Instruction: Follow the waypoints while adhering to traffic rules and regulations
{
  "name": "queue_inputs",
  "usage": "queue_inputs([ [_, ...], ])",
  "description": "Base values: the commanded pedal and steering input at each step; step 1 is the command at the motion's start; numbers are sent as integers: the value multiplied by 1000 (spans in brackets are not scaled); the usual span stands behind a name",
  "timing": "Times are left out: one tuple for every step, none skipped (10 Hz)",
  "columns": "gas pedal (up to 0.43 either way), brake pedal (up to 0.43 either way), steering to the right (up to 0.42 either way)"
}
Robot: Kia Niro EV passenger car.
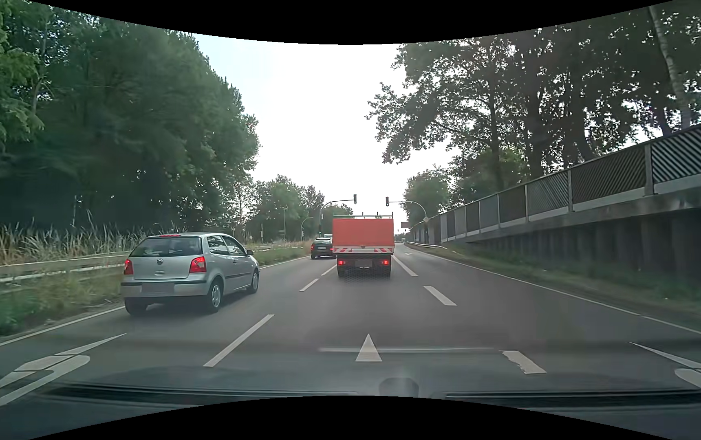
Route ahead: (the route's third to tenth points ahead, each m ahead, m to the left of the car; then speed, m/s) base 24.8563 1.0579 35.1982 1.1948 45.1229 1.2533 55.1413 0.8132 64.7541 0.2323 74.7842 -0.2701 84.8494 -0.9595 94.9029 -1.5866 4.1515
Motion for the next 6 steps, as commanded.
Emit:
queue_inputs([
  [98,0,5],
  [98,0,4],
  [98,0,4],
  [98,0,3],
  [98,0,3],
  [98,0,3],
])
